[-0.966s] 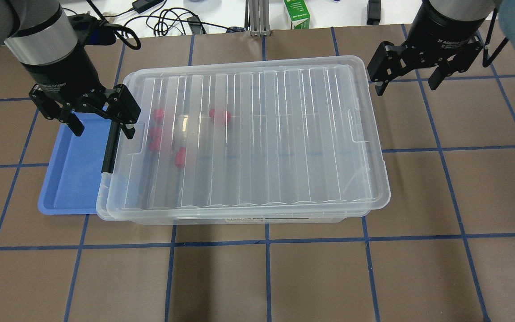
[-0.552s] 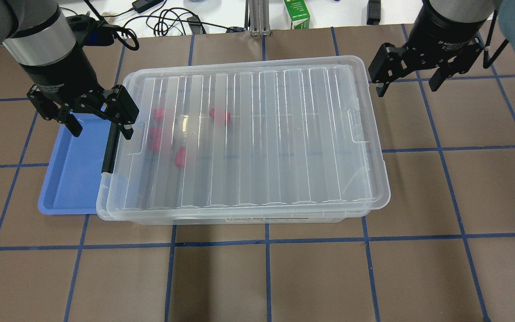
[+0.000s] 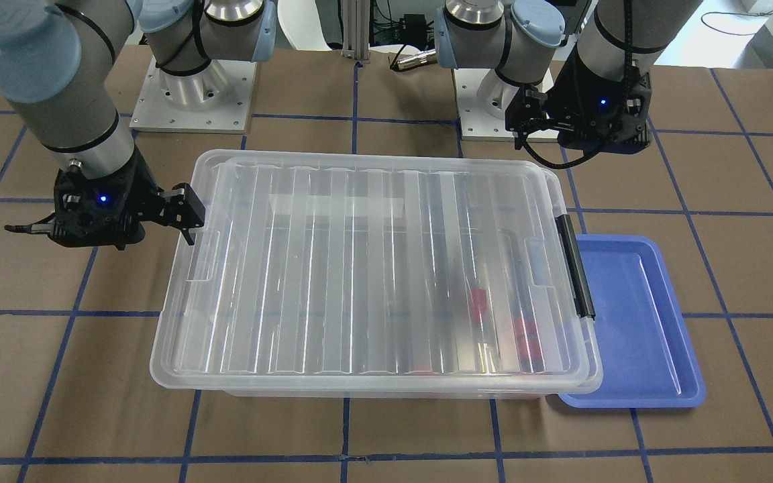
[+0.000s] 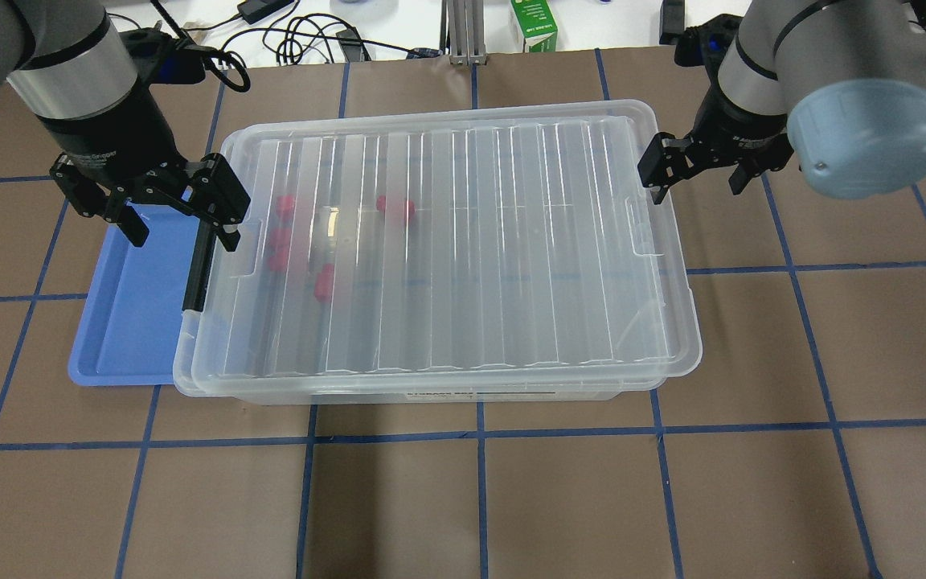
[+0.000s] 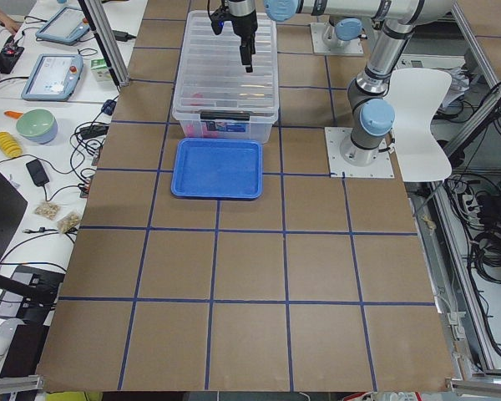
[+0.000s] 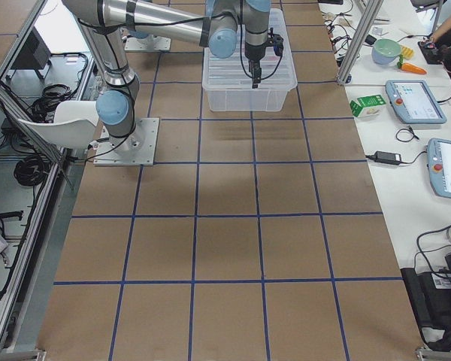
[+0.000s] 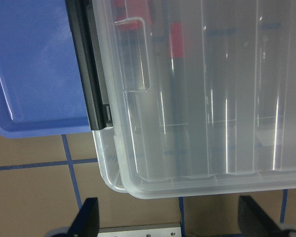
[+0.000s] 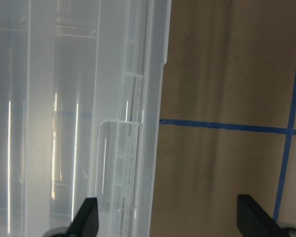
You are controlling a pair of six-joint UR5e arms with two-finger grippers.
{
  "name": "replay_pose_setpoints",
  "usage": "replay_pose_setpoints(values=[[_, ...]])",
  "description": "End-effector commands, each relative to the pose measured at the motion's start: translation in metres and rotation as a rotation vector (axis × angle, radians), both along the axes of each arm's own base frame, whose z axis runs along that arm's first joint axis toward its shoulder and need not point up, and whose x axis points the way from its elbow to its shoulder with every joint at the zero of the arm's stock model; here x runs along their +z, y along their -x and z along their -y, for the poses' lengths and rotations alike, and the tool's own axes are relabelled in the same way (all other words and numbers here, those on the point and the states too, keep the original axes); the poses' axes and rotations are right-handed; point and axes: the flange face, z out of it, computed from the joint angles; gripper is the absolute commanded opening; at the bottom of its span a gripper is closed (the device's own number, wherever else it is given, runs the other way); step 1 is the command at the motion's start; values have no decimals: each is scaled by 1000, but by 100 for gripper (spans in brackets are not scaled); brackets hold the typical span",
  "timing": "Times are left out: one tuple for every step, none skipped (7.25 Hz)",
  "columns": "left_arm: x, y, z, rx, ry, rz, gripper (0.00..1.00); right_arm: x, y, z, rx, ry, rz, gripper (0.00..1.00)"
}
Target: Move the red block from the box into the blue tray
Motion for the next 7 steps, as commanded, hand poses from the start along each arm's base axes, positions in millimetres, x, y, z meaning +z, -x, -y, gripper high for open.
replay_pose_setpoints(values=[[-1, 0, 1, -1, -2, 0, 100, -19, 4, 5, 0, 3, 5, 100], [-2, 0, 1, -1, -2, 0, 100, -24, 5, 7, 1, -9, 2, 100], [0, -1, 0, 0, 1, 1, 100, -31, 5, 8, 0, -24, 6, 100], [-3, 0, 2, -1, -5, -2, 100, -40, 5, 13, 0, -37, 4, 100], [-3, -1, 4, 1, -2, -3, 100, -46, 5, 15, 0, -46, 3, 100], [-2, -1, 2, 1, -2, -2, 100, -46, 7, 15, 3, -48, -3, 100], [-4, -1, 3, 0, -5, -4, 100, -45, 9, 16, 12, -45, -7, 100]])
